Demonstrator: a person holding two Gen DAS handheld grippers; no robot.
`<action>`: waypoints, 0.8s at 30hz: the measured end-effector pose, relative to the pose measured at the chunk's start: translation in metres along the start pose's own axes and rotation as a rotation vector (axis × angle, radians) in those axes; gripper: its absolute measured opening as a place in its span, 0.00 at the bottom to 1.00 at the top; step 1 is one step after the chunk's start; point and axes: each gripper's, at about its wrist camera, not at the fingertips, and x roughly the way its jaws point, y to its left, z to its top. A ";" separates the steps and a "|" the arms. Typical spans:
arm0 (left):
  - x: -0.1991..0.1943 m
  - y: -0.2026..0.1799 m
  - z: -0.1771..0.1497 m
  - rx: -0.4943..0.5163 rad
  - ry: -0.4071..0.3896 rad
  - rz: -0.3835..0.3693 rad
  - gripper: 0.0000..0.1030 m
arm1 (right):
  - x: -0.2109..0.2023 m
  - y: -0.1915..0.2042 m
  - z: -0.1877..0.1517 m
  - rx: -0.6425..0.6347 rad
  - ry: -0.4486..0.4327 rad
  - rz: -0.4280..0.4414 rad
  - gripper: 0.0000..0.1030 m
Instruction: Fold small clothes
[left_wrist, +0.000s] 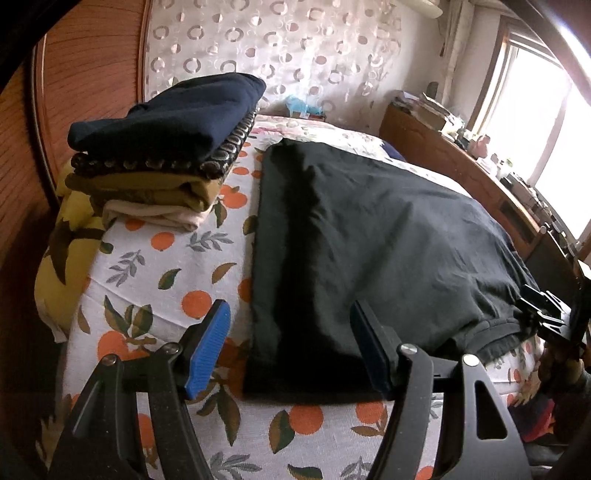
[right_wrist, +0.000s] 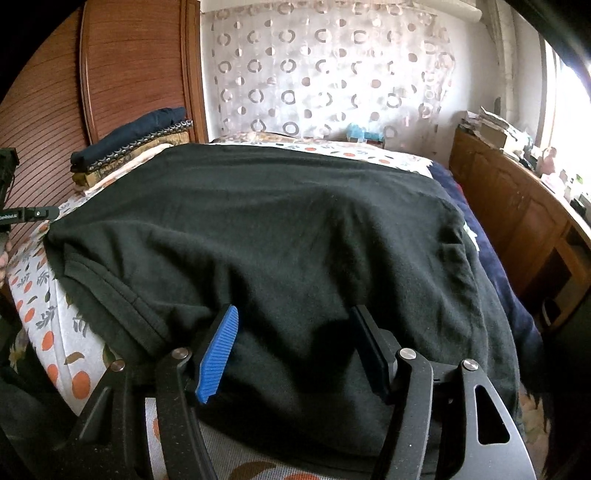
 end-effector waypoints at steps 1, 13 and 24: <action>0.000 0.000 0.001 0.002 0.000 0.001 0.66 | -0.002 -0.001 -0.001 -0.001 -0.001 0.001 0.63; 0.017 -0.010 -0.008 0.053 0.048 0.006 0.60 | -0.005 -0.003 -0.003 -0.002 -0.004 0.003 0.63; 0.014 -0.030 -0.010 0.137 0.013 -0.043 0.11 | -0.007 -0.004 -0.002 0.004 -0.011 0.010 0.63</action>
